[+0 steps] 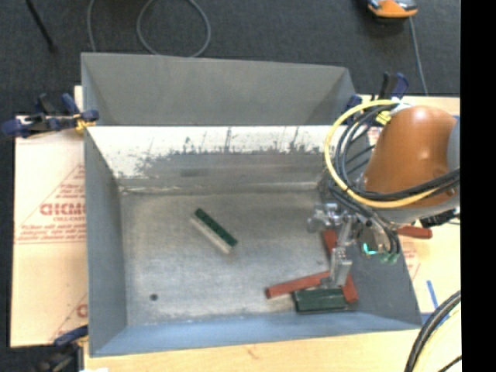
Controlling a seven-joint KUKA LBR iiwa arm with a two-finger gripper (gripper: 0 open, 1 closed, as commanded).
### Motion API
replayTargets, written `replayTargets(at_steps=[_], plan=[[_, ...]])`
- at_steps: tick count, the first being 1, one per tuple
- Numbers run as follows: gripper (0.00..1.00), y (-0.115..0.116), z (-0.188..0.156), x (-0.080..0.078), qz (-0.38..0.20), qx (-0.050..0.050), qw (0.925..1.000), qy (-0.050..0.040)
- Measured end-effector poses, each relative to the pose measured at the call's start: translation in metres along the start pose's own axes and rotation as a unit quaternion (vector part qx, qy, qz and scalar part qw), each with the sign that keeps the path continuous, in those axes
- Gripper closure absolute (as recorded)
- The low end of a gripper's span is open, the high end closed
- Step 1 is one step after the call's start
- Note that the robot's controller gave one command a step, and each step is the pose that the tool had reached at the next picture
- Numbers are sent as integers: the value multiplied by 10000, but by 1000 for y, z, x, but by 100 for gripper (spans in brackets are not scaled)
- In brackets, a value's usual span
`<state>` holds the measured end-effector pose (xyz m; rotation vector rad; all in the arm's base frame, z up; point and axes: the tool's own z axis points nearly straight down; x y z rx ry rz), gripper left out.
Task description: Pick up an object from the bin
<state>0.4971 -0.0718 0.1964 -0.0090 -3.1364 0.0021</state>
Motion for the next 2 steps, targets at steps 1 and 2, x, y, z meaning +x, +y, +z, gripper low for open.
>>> replayTargets(at_steps=[1, 2], plan=[[0, -19, 129, 15, 333, 1, 9994, -10], [100, -19, 123, 12, 302, 5, 9995, -44]])
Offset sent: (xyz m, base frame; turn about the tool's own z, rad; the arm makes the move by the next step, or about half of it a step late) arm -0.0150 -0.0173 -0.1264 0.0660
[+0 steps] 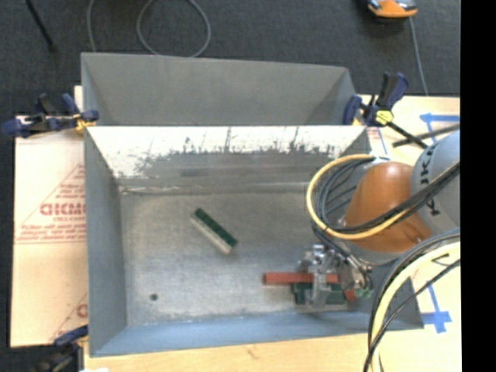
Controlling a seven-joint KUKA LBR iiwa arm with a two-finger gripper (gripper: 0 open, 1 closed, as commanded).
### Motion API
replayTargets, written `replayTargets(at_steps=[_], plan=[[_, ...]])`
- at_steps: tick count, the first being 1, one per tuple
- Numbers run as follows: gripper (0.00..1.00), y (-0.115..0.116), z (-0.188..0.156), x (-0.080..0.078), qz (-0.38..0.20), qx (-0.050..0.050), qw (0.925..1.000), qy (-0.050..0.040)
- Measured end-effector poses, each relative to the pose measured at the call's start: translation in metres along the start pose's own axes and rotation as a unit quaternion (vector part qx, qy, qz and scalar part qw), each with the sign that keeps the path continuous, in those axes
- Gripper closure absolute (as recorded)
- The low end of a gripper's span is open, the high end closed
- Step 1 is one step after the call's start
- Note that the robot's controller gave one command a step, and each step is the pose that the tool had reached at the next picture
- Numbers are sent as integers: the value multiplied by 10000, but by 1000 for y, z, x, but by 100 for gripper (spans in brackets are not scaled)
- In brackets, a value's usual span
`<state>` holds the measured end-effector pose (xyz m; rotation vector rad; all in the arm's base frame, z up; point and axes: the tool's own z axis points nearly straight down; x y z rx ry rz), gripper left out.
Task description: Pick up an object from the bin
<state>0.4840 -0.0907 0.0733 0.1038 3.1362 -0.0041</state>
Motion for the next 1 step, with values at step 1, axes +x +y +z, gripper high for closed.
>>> replayTargets(at_steps=[1], plan=[[100, 0, -148, -39, -1460, 5, 9893, -39]])
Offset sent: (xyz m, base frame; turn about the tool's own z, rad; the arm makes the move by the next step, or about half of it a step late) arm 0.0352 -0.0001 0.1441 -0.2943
